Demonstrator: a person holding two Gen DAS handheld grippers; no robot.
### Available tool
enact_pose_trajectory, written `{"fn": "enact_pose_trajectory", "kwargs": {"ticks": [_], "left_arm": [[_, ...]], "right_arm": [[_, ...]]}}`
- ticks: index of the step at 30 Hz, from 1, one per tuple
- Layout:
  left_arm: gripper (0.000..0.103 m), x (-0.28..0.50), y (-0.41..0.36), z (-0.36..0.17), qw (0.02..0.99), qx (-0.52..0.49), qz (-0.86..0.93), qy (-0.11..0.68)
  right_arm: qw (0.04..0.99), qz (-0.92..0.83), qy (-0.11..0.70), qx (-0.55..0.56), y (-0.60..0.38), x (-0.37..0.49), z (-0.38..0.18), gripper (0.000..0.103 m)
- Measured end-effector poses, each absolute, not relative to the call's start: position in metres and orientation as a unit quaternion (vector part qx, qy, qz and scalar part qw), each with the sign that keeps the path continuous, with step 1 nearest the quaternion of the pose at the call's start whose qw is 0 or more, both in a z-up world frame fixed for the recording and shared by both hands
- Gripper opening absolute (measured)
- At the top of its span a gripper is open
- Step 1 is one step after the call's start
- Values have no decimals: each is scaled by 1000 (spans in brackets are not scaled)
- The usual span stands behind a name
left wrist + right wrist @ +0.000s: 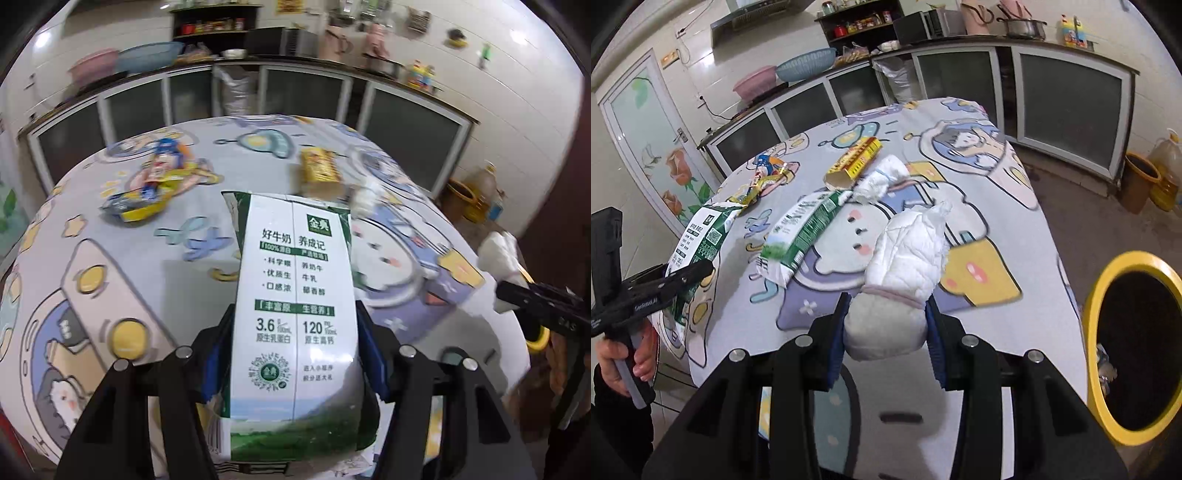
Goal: Collect trash
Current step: 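Carry the white bundle and milk carton bag over the yellow bin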
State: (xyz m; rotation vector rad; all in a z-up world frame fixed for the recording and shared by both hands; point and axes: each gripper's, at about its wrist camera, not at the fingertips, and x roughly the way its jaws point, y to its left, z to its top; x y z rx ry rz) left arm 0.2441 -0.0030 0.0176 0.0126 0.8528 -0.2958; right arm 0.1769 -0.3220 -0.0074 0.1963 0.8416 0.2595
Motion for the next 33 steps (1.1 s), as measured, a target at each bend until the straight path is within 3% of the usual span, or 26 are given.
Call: {"fn": "enact_pose_trajectory", "kwargs": {"ticks": [33], "left_arm": [[57, 213, -250, 38, 856, 110, -341, 372]], "right_arm": [[912, -59, 361, 186, -502, 104, -15, 37]]}}
